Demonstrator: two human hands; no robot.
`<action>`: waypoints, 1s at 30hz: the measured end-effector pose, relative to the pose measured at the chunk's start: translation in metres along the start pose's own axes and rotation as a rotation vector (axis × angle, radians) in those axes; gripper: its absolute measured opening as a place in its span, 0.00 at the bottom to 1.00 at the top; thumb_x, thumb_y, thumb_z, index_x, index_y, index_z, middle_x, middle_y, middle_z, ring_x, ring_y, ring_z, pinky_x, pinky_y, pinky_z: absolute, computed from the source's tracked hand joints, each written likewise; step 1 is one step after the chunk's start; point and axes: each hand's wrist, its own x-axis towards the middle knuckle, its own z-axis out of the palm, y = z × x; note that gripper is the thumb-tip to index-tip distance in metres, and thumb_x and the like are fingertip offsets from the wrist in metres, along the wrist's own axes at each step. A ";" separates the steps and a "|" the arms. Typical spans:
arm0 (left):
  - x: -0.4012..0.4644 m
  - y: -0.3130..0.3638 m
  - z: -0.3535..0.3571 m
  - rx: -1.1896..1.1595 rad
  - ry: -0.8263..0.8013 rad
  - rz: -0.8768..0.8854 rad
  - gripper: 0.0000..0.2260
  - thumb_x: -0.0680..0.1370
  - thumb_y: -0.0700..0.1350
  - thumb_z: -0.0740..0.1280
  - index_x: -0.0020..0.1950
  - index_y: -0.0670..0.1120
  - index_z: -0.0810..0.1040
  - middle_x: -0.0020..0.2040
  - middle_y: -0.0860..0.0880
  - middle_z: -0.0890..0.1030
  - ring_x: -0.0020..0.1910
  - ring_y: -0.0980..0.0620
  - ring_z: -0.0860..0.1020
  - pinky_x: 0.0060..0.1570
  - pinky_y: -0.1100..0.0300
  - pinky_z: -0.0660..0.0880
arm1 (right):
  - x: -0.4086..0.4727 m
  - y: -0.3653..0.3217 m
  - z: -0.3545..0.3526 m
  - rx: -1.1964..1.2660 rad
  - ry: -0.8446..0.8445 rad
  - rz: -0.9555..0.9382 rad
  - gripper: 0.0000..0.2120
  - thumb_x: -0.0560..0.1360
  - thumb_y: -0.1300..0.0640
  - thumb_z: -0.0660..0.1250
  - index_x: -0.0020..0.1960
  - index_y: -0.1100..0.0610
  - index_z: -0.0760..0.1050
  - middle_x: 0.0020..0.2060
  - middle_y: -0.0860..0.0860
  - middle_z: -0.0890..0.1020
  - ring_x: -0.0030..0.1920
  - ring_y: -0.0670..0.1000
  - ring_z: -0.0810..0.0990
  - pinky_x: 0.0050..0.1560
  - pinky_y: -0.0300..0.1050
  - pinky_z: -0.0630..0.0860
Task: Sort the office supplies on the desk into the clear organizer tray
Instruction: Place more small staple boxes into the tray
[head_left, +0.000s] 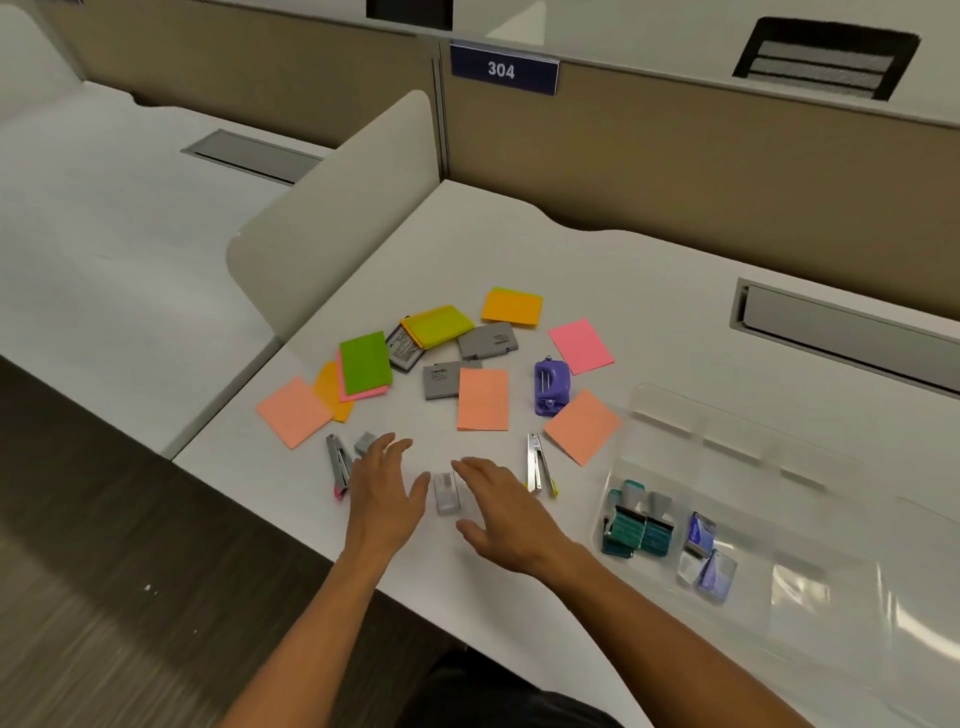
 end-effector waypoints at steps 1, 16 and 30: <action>0.004 -0.006 -0.001 0.016 0.005 -0.002 0.24 0.77 0.52 0.68 0.71 0.48 0.68 0.75 0.46 0.65 0.75 0.46 0.61 0.73 0.46 0.61 | 0.005 -0.002 0.003 -0.019 -0.017 0.002 0.34 0.77 0.47 0.66 0.78 0.47 0.53 0.77 0.48 0.58 0.75 0.53 0.61 0.72 0.53 0.64; 0.032 -0.037 -0.003 0.257 -0.013 -0.008 0.22 0.77 0.48 0.67 0.71 0.45 0.70 0.72 0.44 0.69 0.73 0.45 0.64 0.74 0.43 0.48 | 0.033 0.003 0.026 -0.188 -0.053 -0.038 0.26 0.76 0.49 0.69 0.71 0.49 0.67 0.69 0.48 0.72 0.62 0.53 0.71 0.59 0.49 0.74; 0.011 0.010 0.007 0.165 -0.012 0.057 0.18 0.75 0.44 0.70 0.65 0.47 0.74 0.65 0.47 0.76 0.65 0.47 0.73 0.67 0.46 0.63 | -0.017 0.007 0.003 -0.018 -0.041 0.028 0.26 0.75 0.45 0.68 0.70 0.50 0.68 0.65 0.48 0.74 0.62 0.51 0.73 0.61 0.49 0.74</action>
